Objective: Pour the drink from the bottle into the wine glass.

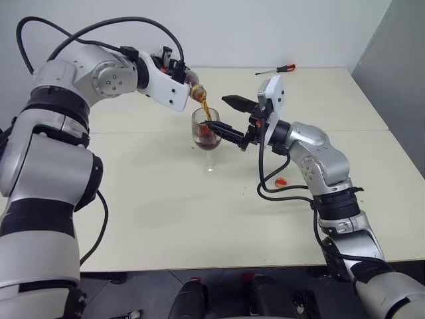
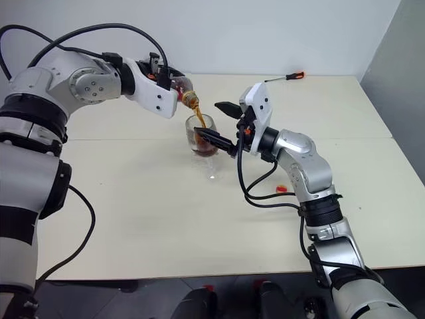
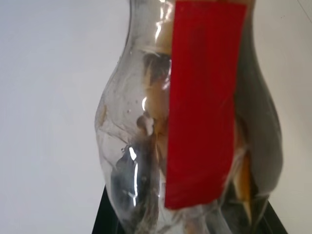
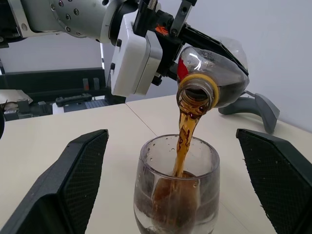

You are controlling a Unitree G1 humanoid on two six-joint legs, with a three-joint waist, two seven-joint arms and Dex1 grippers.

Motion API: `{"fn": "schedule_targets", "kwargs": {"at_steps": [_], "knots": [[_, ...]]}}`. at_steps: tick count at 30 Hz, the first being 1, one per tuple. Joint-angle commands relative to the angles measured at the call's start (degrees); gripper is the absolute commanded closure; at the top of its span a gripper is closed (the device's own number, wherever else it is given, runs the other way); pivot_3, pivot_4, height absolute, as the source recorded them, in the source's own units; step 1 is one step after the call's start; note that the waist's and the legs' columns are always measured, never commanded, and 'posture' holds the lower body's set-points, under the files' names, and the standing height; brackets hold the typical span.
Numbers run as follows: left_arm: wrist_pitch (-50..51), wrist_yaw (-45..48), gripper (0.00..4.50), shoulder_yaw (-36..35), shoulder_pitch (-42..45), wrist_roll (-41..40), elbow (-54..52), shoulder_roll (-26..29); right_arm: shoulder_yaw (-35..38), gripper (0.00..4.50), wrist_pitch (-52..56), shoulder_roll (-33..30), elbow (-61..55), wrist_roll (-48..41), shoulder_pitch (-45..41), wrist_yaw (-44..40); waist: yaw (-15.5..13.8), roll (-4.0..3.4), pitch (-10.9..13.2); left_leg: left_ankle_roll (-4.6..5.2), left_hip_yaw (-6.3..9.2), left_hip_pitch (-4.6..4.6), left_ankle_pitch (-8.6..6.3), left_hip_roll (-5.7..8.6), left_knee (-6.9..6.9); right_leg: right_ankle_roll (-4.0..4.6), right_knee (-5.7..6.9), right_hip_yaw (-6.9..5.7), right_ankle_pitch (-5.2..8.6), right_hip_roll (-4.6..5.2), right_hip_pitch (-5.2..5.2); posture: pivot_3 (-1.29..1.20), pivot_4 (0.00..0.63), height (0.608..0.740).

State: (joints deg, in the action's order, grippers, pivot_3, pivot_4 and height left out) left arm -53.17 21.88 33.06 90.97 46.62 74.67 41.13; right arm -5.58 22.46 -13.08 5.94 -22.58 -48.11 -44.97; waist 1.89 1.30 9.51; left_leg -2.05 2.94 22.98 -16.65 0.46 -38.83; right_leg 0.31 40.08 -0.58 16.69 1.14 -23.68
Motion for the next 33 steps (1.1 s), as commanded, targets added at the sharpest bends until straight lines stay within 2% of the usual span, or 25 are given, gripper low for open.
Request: {"fn": "schedule_targets", "kwargs": {"at_steps": [1, 21, 29, 33], "knots": [[-0.43, -1.52, 3.53, 0.07, 2.87, 0.39, -0.42, 1.37, 1.15, 0.00, -1.58, -0.04, -0.74, -0.03, -1.73, -0.26, 0.00, 0.00, 0.00, 0.00, 0.00, 0.00, 0.00, 0.00, 0.00, 0.00, 0.00, -0.01, 0.00, 0.00, 0.00, 0.00, 0.150, 0.740], [0.03, -2.59, 3.53, -0.22, 3.11, 0.77, 0.01, 0.76, 1.04, 0.00, -1.56, -0.32, -0.64, 0.03, -1.98, -0.40, 0.00, 0.00, 0.00, 0.00, -0.02, 0.00, 0.00, 0.00, -0.01, 0.00, 0.02, 0.00, 0.00, 0.00, -0.02, 0.00, 0.150, 0.740], [5.49, 14.24, 3.53, -11.58, -0.55, -14.82, 1.10, -3.23, 0.96, 0.00, -1.35, -0.62, -1.11, 0.01, -1.59, -0.46, 0.11, 0.00, 0.00, -0.01, -0.05, 0.01, 0.01, 0.00, -0.04, 0.00, 0.02, 0.00, 0.00, 0.01, -0.02, 0.00, 0.150, 0.740], [7.73, 17.84, 3.53, -13.89, -0.91, -17.88, -0.09, -3.71, 0.89, 0.00, -1.33, -0.69, -1.12, 0.05, -1.65, -0.53, 0.41, 0.00, 0.00, -0.02, -0.04, 0.01, 0.01, -0.02, -0.06, 0.00, 0.05, -0.01, 0.00, 0.00, -0.03, 0.00, 0.150, 0.740]]}}
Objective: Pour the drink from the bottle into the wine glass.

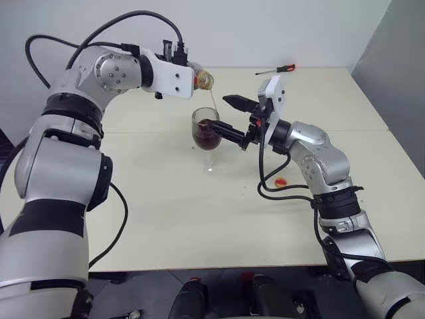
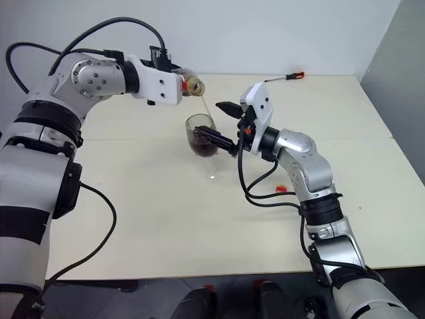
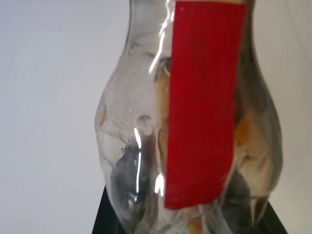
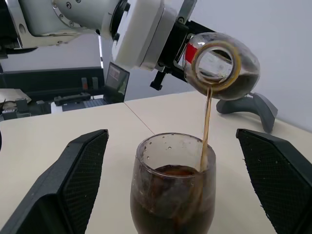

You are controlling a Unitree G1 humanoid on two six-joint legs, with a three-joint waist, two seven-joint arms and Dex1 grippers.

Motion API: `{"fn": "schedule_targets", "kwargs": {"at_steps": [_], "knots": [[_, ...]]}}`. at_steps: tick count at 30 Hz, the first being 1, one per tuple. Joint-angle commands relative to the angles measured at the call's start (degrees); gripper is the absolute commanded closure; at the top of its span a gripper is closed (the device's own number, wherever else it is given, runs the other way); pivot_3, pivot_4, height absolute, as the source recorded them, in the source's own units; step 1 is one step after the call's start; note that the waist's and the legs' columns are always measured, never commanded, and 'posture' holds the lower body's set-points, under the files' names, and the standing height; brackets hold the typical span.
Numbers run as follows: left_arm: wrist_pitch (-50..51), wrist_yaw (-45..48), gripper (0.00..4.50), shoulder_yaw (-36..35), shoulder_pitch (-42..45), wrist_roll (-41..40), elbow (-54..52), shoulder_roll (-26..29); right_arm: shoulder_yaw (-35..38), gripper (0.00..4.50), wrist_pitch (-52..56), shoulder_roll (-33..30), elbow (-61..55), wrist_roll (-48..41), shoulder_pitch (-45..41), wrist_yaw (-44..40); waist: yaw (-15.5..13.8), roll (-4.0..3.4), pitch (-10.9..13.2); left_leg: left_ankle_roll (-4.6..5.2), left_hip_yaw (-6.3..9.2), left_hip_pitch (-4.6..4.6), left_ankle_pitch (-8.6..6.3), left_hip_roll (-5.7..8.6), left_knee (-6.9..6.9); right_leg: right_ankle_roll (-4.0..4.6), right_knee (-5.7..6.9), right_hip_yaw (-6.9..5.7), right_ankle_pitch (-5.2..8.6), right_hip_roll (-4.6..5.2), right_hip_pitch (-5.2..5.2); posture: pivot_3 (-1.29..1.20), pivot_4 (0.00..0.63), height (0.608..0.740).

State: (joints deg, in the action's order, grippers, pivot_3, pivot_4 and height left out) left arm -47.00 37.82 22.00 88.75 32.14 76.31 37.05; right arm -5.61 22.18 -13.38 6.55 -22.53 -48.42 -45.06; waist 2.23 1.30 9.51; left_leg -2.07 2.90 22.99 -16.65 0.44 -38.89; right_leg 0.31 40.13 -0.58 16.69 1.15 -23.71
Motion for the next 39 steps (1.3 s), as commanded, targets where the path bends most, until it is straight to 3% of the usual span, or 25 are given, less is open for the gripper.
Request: {"fn": "schedule_targets", "kwargs": {"at_steps": [1, 10, 16, 21, 28, 34, 39], "knots": [[2.29, 2.49, 3.53, -3.42, 1.29, -4.19, -1.87, 0.28, 0.86, 0.00, -1.04, -0.38, -1.74, 0.00, -1.39, -0.45, 0.14, 0.00, 0.00, 0.00, 0.00, -0.01, 0.00, 0.00, 0.00, 0.00, 0.00, 0.01, 0.00, 0.00, 0.00, 0.00, 0.150, 0.740], [7.79, 6.67, 3.53, -9.18, 0.63, -11.06, -3.12, -0.49, 0.73, 0.00, -0.96, -0.58, -1.68, 0.02, -1.53, -0.91, 0.21, 0.00, 0.00, 0.00, 0.01, -0.01, 0.00, 0.00, -0.01, 0.00, 0.03, 0.01, 0.00, 0.00, 0.00, 0.00, 0.150, 0.740], [23.09, 11.00, 3.53, -20.21, -2.98, -23.89, -6.27, -1.95, 0.96, 0.00, 0.77, -1.26, -5.00, -1.03, -0.18, -1.11, 0.48, 0.00, 0.00, 0.00, 0.02, 0.00, 0.00, -0.01, -0.04, 0.00, 0.06, 0.01, 0.00, 0.00, 0.00, 0.00, 0.150, 0.740], [34.34, 8.49, 3.53, -25.88, -12.16, -30.52, -18.52, -1.86, 1.88, 0.00, 5.21, -2.76, -12.66, -5.51, 4.19, -1.84, 1.04, 0.00, -0.02, -0.01, 0.15, -0.02, 0.00, -0.06, -0.09, 0.00, 0.18, 0.10, 0.00, 0.00, 0.00, 0.00, 0.150, 0.740], [55.21, -5.89, 3.53, -37.78, -33.22, -39.66, -47.51, -2.58, 1.74, 0.00, 7.18, -10.09, -30.11, -11.65, 17.18, -6.35, 0.91, 0.04, -0.06, -0.01, 0.24, 0.03, 0.00, -0.05, -0.11, 0.00, 0.18, 0.20, 0.00, 0.04, -0.02, 0.00, 0.150, 0.740], [59.71, -12.32, 3.53, -44.56, -45.75, -45.88, -58.87, -5.72, -0.56, 0.00, 6.98, -10.76, -34.41, -10.22, 24.95, -3.38, 0.20, 0.06, -0.08, 0.00, 0.28, -0.05, 0.00, -0.04, -0.11, 0.00, 0.29, 0.16, 0.00, 0.03, 0.04, 0.00, 0.150, 0.740], [56.79, -12.46, 3.53, -47.56, -56.96, -50.91, -60.00, -11.49, -3.29, 0.00, 5.06, -9.58, -34.66, -6.75, 29.37, -0.42, -0.55, 0.04, -0.35, 0.00, 0.24, -0.25, -0.01, -0.04, -0.12, 0.00, 0.06, 0.16, 0.00, 0.04, 0.36, 0.00, 0.150, 0.740]]}}
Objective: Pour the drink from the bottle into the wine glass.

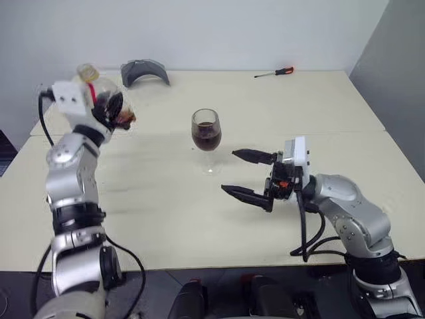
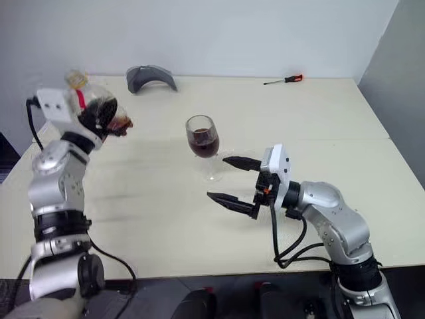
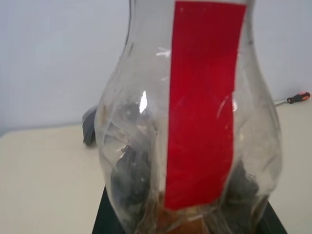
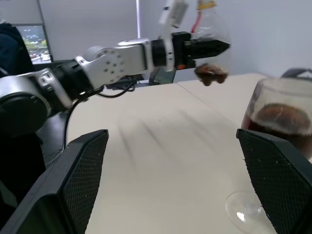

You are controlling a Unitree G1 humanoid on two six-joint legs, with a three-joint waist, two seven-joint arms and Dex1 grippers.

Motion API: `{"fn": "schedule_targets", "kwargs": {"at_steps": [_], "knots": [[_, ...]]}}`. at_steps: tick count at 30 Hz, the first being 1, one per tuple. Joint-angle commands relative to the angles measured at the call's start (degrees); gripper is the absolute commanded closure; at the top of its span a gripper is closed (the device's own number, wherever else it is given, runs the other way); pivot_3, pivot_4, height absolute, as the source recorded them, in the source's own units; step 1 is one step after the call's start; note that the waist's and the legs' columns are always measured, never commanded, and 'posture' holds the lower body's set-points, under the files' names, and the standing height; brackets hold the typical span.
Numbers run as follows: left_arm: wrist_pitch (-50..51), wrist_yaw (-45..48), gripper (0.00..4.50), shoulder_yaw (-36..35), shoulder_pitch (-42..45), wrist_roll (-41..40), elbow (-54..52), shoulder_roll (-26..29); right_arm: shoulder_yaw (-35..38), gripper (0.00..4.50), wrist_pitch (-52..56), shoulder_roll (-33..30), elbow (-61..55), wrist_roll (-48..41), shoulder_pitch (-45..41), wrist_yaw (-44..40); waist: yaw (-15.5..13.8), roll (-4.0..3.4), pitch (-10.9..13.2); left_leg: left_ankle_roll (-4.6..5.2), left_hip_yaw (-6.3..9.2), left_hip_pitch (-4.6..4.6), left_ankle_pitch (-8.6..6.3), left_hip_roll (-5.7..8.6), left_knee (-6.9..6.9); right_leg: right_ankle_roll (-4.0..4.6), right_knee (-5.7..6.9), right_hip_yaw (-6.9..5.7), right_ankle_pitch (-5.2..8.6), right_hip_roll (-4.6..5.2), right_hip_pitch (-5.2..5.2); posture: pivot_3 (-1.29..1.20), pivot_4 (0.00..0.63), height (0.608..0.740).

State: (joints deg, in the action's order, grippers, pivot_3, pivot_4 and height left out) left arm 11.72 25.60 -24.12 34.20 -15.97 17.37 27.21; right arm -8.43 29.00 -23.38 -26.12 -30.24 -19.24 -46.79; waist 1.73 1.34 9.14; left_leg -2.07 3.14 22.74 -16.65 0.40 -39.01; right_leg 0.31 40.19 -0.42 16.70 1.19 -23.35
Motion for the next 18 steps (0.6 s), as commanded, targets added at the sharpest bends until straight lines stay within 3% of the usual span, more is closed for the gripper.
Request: {"fn": "schedule_targets", "kwargs": {"at_steps": [1, 13, 18], "knots": [[-2.24, -0.28, 3.53, -1.50, -3.33, -3.25, -0.55, -2.36, -0.64, 0.00, -1.83, 0.49, -1.99, 1.19, 0.26, 1.57, -0.09, 0.03, 0.01, 0.00, 0.03, 0.07, 0.00, 0.00, 0.01, 0.00, -0.08, -0.04, -0.01, 0.00, -0.02, 0.00, 0.150, 0.740], [-6.73, -0.13, 3.53, -0.07, -6.64, -2.87, 5.30, -3.89, -2.00, 0.00, -3.78, 1.64, 1.12, 4.37, -1.22, 2.60, -0.22, 0.24, -0.07, 0.02, 0.12, 0.03, -0.01, 0.02, 0.03, 0.01, -0.15, -0.14, -0.01, -0.01, 0.10, 0.00, 0.150, 0.740], [-6.84, 1.17, 1.93, 1.09, -7.85, -2.18, 5.84, -3.28, -1.70, 0.00, -4.08, 3.43, 3.50, 4.59, -3.21, 3.55, -0.21, 0.24, -0.07, 0.02, 0.11, 0.01, -0.01, 0.01, 0.03, 0.01, -0.15, -0.13, -0.01, -0.01, 0.10, 0.00, 0.150, 0.740]]}}
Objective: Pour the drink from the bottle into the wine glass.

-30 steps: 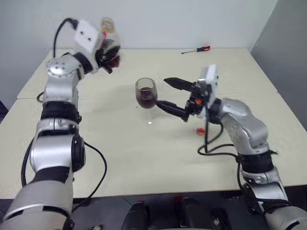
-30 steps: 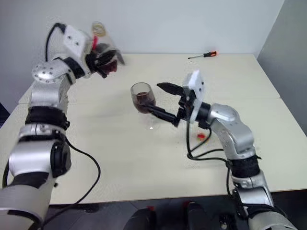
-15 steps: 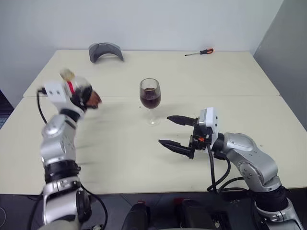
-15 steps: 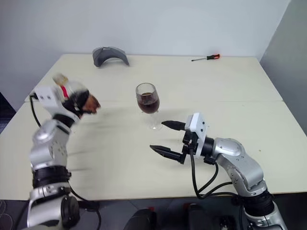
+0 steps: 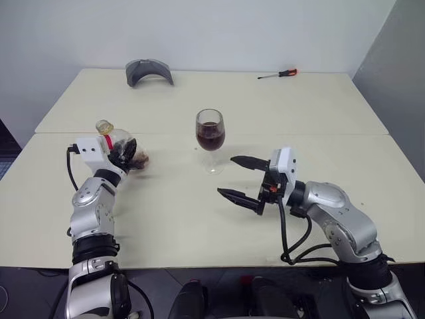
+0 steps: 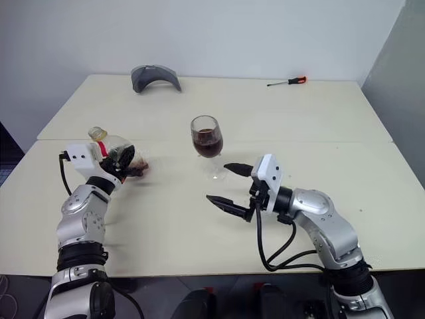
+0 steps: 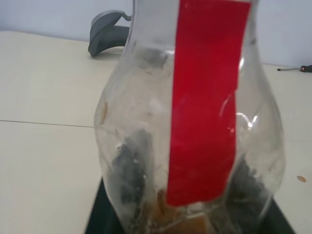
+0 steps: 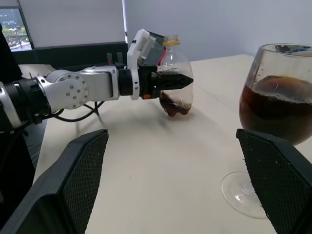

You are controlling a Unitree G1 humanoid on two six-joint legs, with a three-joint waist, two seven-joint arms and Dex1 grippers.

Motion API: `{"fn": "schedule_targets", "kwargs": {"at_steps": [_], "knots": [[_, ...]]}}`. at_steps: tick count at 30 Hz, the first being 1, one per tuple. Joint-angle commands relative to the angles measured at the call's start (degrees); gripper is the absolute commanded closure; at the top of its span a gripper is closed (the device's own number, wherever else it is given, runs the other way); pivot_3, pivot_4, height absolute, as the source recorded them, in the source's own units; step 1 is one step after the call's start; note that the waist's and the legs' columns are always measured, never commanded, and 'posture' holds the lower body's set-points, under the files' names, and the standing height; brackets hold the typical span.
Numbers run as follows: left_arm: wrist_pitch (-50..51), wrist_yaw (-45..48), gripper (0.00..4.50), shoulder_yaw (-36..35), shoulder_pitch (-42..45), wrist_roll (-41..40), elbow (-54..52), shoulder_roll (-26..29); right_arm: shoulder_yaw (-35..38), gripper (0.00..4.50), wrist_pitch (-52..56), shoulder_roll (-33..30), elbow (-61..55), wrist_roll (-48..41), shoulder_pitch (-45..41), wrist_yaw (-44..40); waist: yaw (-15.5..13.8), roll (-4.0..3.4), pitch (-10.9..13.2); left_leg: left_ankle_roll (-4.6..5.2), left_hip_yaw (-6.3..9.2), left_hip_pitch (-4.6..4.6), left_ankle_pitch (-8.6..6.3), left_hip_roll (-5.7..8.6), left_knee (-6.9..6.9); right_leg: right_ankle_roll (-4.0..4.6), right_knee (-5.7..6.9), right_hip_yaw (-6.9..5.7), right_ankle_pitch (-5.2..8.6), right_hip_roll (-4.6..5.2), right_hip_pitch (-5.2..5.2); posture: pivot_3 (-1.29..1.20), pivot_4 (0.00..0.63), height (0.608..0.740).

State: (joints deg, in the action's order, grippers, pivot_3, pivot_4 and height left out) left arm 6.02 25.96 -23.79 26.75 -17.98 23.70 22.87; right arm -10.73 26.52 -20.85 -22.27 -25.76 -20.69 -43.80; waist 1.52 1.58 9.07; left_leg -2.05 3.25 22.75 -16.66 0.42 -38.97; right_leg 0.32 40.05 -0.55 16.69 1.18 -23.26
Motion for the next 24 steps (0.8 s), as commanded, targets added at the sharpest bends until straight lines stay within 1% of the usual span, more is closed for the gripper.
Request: {"fn": "schedule_targets", "kwargs": {"at_steps": [1, 6, 10, 13, 14, 16, 19, 22, 24], "knots": [[-1.27, 0.67, 1.58, 0.97, -0.50, 0.10, -0.57, 1.23, 0.63, 0.00, -1.64, 1.00, -0.14, 0.10, -2.03, 0.58, 0.01, 0.00, 0.00, 0.00, 0.00, 0.00, 0.00, 0.00, 0.00, 0.00, 0.00, 0.00, 0.00, 0.00, 0.00, 0.00, 0.150, 0.740], [-0.91, 0.25, 0.02, 1.20, -1.36, 0.15, -1.77, 1.80, 0.69, 0.00, -1.86, 2.00, 0.91, 0.22, -3.17, 1.08, 0.02, 0.00, 0.00, 0.01, 0.00, 0.00, 0.00, 0.00, 0.01, 0.00, -0.01, 0.00, 0.00, 0.00, 0.00, 0.00, 0.150, 0.740], [0.80, -0.42, 0.02, 0.90, -4.14, -0.64, -6.08, 1.84, 0.44, 0.00, -1.93, 2.47, 1.02, 0.21, -3.42, 1.39, 0.03, 0.00, 0.00, 0.01, 0.01, 0.00, 0.00, -0.01, 0.02, 0.00, -0.01, 0.00, 0.00, 0.00, 0.00, 0.00, 0.150, 0.740], [5.20, -1.61, 0.02, 0.34, -10.61, -3.31, -16.31, 0.34, 0.23, 0.00, -2.13, 2.63, 0.69, 0.23, -3.17, 1.67, 0.14, -0.01, 0.00, 0.02, 0.01, 0.00, -0.01, -0.01, 0.02, 0.00, -0.02, 0.03, 0.00, 0.00, 0.00, 0.00, 0.150, 0.740], [7.00, -2.01, 0.02, 0.29, -15.26, -4.36, -22.30, -0.38, 0.29, 0.00, -2.22, 2.56, 0.32, 0.26, -2.81, 1.86, 0.12, -0.02, 0.00, 0.02, 0.01, 0.00, -0.01, -0.02, 0.04, 0.00, -0.03, 0.06, 0.00, 0.00, 0.00, 0.00, 0.150, 0.740], [9.97, -3.29, 0.02, -0.26, -21.60, -6.23, -30.83, -1.39, 0.45, 0.00, -2.23, 2.32, -0.33, 0.23, -2.20, 2.10, 0.36, -0.03, 0.00, 0.03, 0.01, 0.00, -0.03, -0.04, 0.07, 0.00, -0.06, 0.10, 0.00, 0.00, -0.01, 0.00, 0.150, 0.740], [15.20, -10.34, 0.02, -3.25, -32.06, -9.82, -48.47, -5.05, 1.77, 0.00, -0.84, 0.50, -3.58, -0.79, 0.54, 2.57, 0.08, -0.03, 0.00, 0.22, 0.04, 0.00, -0.14, -0.07, 0.09, 0.00, -0.10, 0.09, 0.00, 0.00, 0.00, 0.00, 0.150, 0.740], [20.54, -16.27, 0.02, -4.12, -39.70, -12.51, -60.82, -8.00, 3.07, 0.00, 0.45, -0.73, -6.67, -1.48, 3.43, 4.27, -0.40, -0.03, -0.02, 0.25, 0.04, -0.02, -0.16, -0.05, 0.07, 0.00, -0.10, 0.10, 0.00, 0.01, 0.06, 0.00, 0.150, 0.740], [24.25, -20.47, 0.02, -3.72, -44.59, -13.50, -67.55, -10.22, 4.27, 0.00, 2.32, -1.18, -9.22, -1.17, 6.74, 7.38, -0.79, -0.04, -0.08, 0.25, 0.03, -0.08, -0.16, -0.03, 0.07, 0.00, -0.10, 0.11, 0.00, 0.01, 0.13, 0.00, 0.150, 0.740]]}}
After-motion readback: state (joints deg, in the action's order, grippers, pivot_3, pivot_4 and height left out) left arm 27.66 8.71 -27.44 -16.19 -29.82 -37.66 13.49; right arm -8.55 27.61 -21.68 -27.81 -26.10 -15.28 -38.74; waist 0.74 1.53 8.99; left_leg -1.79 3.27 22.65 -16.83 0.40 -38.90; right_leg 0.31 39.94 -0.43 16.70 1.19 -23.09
